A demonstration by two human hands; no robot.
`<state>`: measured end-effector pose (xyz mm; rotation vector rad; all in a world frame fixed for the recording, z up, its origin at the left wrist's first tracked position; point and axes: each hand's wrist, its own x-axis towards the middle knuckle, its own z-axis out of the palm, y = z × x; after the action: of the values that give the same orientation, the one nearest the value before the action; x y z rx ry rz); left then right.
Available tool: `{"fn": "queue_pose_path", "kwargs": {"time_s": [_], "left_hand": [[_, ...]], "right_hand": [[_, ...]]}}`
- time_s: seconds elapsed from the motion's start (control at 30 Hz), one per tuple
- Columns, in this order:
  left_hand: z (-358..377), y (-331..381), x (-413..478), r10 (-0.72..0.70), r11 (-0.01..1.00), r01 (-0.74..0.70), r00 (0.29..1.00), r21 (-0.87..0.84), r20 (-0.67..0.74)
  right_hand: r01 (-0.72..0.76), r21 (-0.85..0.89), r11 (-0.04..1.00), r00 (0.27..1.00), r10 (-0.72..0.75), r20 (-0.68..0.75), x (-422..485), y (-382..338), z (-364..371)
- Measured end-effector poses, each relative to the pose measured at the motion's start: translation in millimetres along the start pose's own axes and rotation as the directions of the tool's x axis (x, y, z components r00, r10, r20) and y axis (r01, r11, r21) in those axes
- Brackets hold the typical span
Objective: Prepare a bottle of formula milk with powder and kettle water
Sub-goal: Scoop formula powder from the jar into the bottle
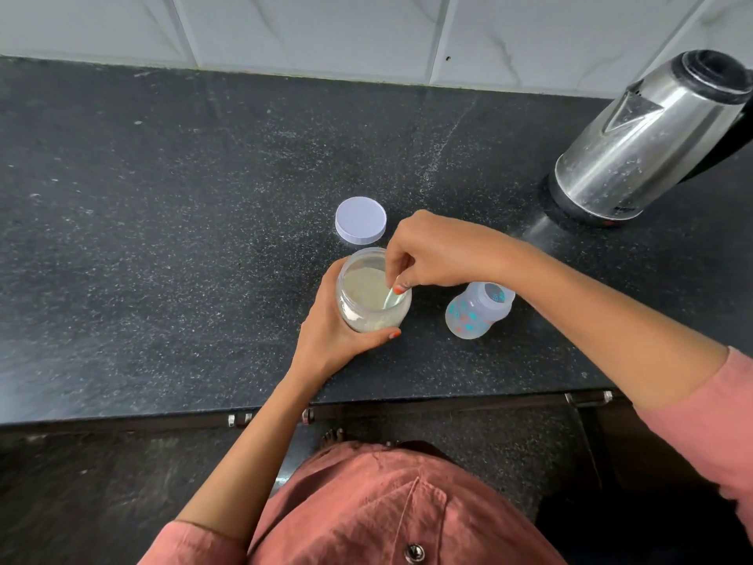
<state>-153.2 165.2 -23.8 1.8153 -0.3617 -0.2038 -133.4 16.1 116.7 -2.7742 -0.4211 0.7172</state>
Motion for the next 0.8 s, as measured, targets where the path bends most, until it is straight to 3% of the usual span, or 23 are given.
{"fn": "queue_pose_path", "kwargs": {"time_s": [0.43, 0.67, 0.8], "left_hand": [[-0.7, 1.7, -0.7, 0.003, 1.0, -0.003, 1.0, -0.009, 0.004], [-0.8, 2.2, -0.5, 0.0, 1.0, 0.0, 1.0, -0.021, 0.002], [-0.8, 4.3, -0.9, 0.0, 1.0, 0.0, 1.0, -0.026, 0.001]], "right_hand": [[-0.089, 0.439, 0.894, 0.98, 0.156, -0.12, -1.2, -12.3, 16.6], [-0.035, 0.377, 0.926, 0.993, 0.075, -0.094, -7.7, -5.8, 9.3], [-0.049, 0.45, 0.892, 0.986, 0.115, -0.121, -5.8, -7.6, 11.6]]}}
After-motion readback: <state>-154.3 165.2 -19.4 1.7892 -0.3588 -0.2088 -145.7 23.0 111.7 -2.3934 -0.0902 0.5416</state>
